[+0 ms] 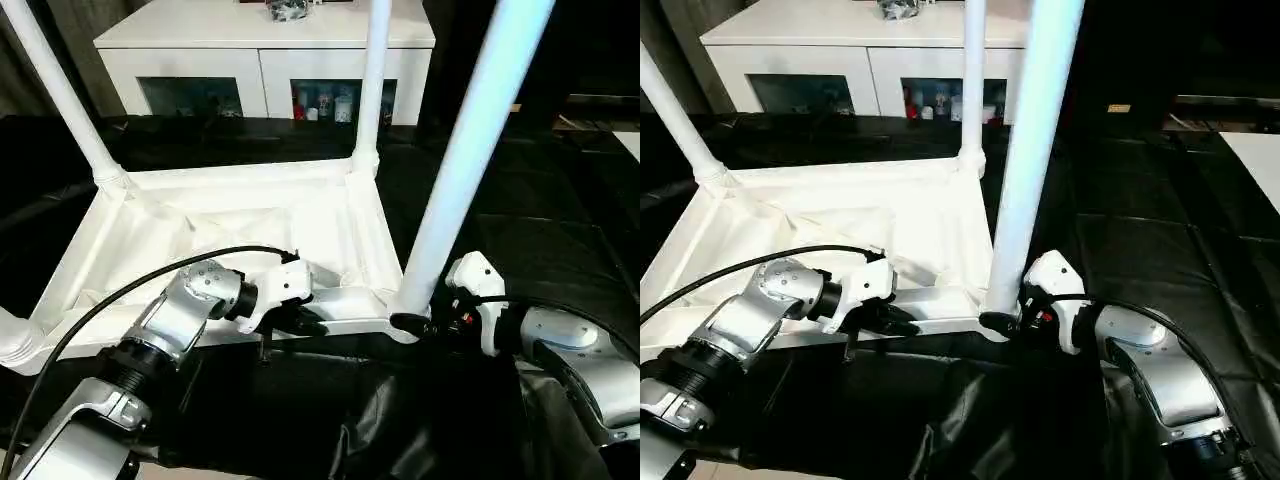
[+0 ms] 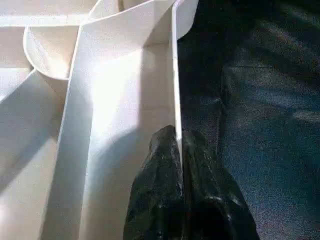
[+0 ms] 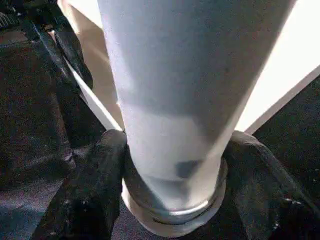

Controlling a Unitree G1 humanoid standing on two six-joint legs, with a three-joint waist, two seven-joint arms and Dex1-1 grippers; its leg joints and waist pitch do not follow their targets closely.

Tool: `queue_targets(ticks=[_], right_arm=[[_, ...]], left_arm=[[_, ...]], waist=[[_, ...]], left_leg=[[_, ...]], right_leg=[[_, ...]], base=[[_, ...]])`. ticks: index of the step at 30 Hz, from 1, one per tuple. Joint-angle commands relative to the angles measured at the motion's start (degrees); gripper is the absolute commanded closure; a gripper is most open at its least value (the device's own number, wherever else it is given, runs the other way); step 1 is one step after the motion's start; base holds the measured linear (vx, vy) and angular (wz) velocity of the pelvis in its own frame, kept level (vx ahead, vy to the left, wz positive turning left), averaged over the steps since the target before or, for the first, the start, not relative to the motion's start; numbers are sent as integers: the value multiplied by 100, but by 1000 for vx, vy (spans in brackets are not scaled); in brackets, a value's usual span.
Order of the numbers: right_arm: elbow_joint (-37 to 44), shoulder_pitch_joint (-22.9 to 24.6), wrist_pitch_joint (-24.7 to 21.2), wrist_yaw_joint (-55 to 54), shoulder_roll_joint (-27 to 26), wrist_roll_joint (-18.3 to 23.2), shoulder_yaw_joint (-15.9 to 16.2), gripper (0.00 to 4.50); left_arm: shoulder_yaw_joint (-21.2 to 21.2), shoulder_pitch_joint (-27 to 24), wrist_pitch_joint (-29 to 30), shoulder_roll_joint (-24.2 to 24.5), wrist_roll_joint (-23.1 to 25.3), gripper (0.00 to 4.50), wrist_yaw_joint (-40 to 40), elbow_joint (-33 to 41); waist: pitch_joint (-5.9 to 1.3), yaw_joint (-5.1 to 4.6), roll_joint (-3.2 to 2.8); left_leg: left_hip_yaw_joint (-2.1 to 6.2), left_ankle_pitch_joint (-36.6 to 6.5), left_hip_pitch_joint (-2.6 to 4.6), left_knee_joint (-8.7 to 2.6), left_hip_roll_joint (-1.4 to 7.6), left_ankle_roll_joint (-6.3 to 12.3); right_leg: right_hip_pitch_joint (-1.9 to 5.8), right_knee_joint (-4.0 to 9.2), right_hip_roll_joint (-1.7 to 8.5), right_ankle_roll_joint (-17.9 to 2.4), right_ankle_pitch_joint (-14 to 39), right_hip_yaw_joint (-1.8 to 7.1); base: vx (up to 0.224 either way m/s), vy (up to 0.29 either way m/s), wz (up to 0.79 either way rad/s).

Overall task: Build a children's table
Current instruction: Rotate leg to tighten

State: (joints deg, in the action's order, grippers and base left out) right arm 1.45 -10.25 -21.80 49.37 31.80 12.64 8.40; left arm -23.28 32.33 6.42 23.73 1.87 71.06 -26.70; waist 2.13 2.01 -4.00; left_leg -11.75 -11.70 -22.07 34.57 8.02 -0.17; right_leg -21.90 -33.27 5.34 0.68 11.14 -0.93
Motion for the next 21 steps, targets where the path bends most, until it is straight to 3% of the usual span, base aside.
queue_targets(ticks=[1, 4, 6, 9, 14, 19, 21], right_arm=[[-155, 1, 21, 64, 53, -119, 81, 187], [-398, -96, 106, -421, -264, -221, -20, 189], [-530, -155, 81, -760, -499, -236, -107, 189], [-1011, -352, 28, -2049, -1366, -327, -388, 190], [-1775, -676, -4, -3818, -2419, -689, -535, 191], [-2483, -1088, 174, -4896, -2982, -1068, -555, 192], [-2695, -1245, 316, -4943, -3091, -1102, -520, 192]], left_arm=[[-119, -57, 44, 98, 76, 450, 170, 56], [-93, -34, 97, 14, 112, 450, -4, -18], [-80, -12, 115, -74, 161, 450, -185, -93], [32, 90, 282, -536, 209, 450, -870, -432], [161, 453, 508, -1340, 362, 450, -2055, -1059], [302, 841, 510, -1975, 527, 450, -3085, -1637], [236, 915, 400, -2048, 632, 450, -3128, -1759]], waist=[[-335, 9, 93], [-341, 1, 76], [-308, -32, 92], [-272, -122, 85], [-260, -238, 85], [-255, -234, 92], [-262, -231, 90]], left_leg=[[231, -734, 152, -435, 508, 598], [225, -721, 158, -428, 502, 599], [232, -918, 136, -456, 492, 501], [252, -1671, 186, -512, 471, 45], [308, -2288, 224, -558, 443, -351], [290, -2396, 260, -559, 420, -332], [312, -2382, 223, -576, 417, -275]], right_leg=[[189, 223, 349, -1687, 154, 128], [170, 221, 342, -1711, 131, 125], [165, 250, 339, -1696, 415, 127], [95, 338, 333, -1497, 1509, 140], [29, 421, 326, -1159, 2204, 139], [-16, 496, 315, -1024, 2142, 150], [25, 490, 320, -970, 2103, 142]], base=[[0, 0, 0], [0, 0, 0], [0, 0, 0], [0, 0, 0], [0, 0, 0], [0, 0, 0], [0, 0, 0]])
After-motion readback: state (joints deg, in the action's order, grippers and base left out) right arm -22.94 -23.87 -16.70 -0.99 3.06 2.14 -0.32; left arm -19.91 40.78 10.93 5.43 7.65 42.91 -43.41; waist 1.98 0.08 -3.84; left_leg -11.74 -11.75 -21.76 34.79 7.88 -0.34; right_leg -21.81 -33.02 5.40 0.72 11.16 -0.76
